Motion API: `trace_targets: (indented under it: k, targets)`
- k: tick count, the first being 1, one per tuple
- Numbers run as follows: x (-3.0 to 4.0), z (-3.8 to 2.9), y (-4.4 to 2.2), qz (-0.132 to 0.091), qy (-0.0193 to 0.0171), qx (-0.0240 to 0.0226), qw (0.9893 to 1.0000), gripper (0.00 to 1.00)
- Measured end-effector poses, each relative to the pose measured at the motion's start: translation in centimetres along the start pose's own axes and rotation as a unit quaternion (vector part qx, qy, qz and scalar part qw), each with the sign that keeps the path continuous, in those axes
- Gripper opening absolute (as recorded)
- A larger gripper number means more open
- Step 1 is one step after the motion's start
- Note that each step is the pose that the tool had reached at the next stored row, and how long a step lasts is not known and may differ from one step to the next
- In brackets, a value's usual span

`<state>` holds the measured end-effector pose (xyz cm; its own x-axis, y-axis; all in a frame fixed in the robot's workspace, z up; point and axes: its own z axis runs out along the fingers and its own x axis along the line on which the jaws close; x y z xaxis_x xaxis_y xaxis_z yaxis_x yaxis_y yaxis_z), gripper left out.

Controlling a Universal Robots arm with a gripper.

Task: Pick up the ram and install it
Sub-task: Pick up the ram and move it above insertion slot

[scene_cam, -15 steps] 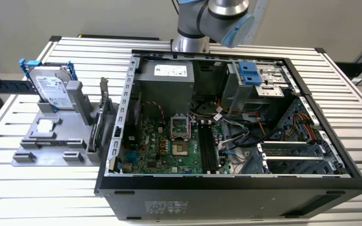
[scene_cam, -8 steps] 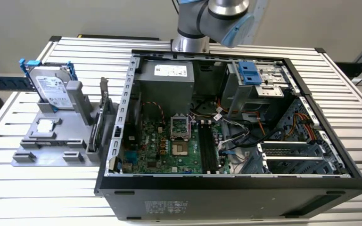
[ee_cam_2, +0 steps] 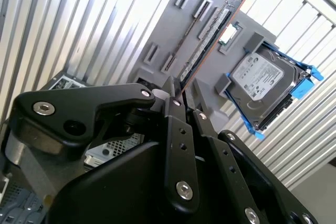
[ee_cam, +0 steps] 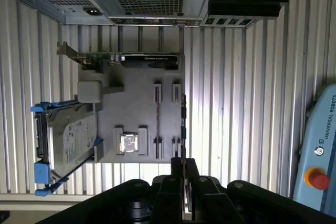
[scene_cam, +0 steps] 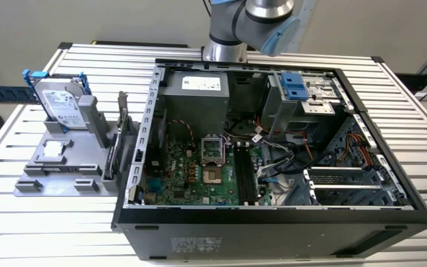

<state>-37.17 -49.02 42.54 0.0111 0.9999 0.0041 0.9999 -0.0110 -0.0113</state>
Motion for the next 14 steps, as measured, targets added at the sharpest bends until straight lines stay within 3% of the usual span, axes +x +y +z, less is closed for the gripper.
trace_targets:
  k: [8, 14]
  targets:
    - [0.00, -0.01, 0.01, 0.000, -0.0001, 0.0000, 1.0000, 0.00]
    - [0.00, -0.01, 0.49, 0.000, -0.0001, 0.0000, 1.0000, 0.00]
